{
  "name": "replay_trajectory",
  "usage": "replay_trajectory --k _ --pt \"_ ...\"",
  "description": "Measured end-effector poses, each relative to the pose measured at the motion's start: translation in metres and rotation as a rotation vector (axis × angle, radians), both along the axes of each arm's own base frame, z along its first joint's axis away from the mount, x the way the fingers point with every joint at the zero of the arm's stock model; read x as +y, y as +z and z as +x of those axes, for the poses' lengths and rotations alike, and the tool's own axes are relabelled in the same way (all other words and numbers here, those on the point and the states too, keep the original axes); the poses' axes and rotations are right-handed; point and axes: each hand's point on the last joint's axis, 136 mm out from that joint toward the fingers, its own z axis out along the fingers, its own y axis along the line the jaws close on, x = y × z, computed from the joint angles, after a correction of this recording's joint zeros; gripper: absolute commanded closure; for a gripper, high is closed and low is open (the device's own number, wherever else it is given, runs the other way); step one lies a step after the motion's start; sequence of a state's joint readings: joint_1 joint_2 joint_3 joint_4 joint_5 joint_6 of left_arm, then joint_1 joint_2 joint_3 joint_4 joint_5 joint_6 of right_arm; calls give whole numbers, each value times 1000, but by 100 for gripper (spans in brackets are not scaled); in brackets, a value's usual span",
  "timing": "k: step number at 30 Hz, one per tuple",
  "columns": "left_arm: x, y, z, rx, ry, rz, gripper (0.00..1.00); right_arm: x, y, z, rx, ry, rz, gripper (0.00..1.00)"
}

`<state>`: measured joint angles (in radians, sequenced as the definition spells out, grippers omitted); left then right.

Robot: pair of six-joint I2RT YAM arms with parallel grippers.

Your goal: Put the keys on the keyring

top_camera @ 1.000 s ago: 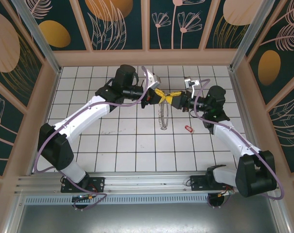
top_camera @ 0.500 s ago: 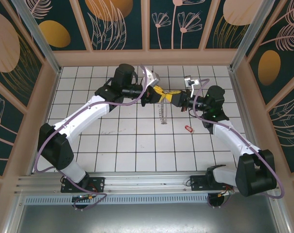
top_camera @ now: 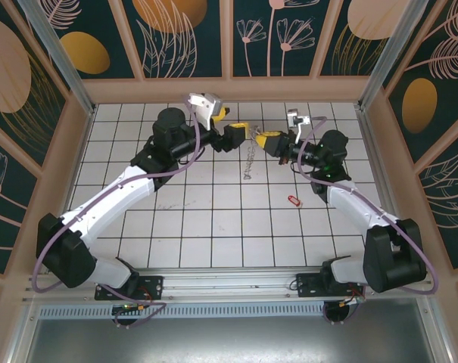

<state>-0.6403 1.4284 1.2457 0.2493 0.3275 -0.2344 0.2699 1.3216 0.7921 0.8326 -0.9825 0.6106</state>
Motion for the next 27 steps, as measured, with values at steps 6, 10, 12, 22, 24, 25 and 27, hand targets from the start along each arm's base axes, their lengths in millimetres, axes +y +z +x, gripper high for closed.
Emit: replay_trajectory --k 6,10,12,22,24,25,27 --pt "-1 5 2 19 -25 -72 47 -1 23 5 -91 -30 53 100" --pt "-6 -2 2 37 -92 -127 58 0 25 15 -104 -39 98 100" --pt "-9 -5 1 48 -133 -145 63 1 22 20 -97 -39 118 100" --pt "-21 -3 -7 59 -244 -204 72 1 22 29 -77 -34 195 100" --pt "-21 -2 -7 60 -253 -220 72 0 25 28 -86 -33 204 100" --pt "-21 -4 -6 66 -259 -228 72 0 26 27 -88 -31 208 100" --pt "-19 -7 -3 79 -269 -248 73 0 28 26 -86 -27 214 100"
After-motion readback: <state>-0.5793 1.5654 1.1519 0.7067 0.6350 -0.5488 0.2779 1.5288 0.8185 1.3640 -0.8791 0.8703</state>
